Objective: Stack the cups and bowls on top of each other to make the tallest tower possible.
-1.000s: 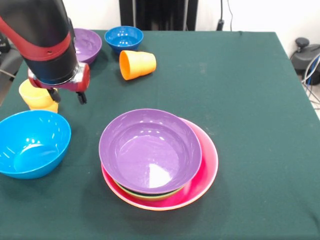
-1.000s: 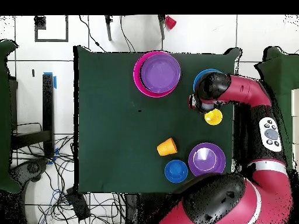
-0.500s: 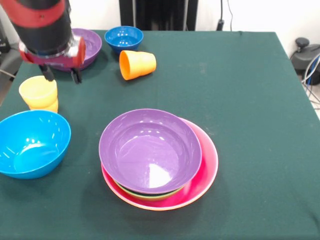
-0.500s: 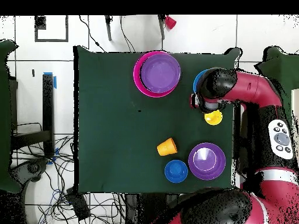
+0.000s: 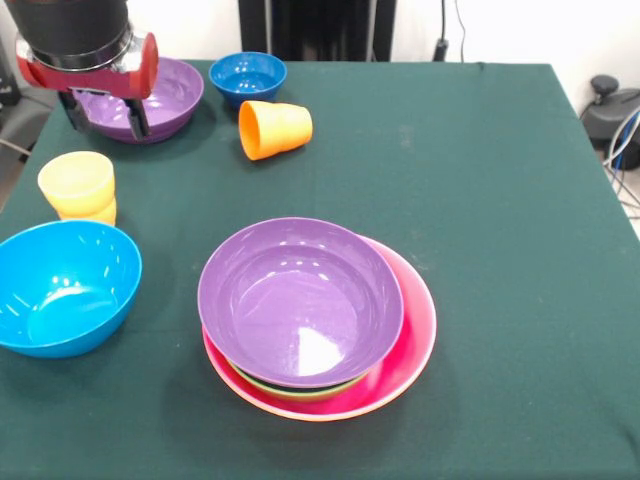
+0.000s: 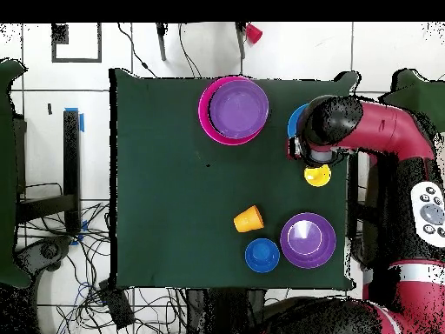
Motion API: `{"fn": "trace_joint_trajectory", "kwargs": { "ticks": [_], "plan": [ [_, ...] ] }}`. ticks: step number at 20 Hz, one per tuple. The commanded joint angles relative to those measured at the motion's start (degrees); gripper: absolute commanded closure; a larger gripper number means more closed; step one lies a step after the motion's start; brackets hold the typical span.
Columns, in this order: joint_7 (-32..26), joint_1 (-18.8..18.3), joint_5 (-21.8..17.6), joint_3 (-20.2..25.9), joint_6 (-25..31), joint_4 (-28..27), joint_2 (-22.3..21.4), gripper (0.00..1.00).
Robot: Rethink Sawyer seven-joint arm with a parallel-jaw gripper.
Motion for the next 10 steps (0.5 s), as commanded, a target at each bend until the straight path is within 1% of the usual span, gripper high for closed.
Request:
{"fn": "trace_joint_trajectory", "kwargs": {
  "ticks": [1, 3, 10],
  "plan": [
    [-11.23, -0.02, -2.81, 2.38, -2.76, 5.85, 2.95, 0.0],
    [-11.07, -0.35, -3.2, 2.18, -4.19, 6.86, 2.72, 0.0],
    [-9.96, -0.84, -4.27, 1.21, -5.61, 9.38, 1.29, 0.0]
  ]
}}
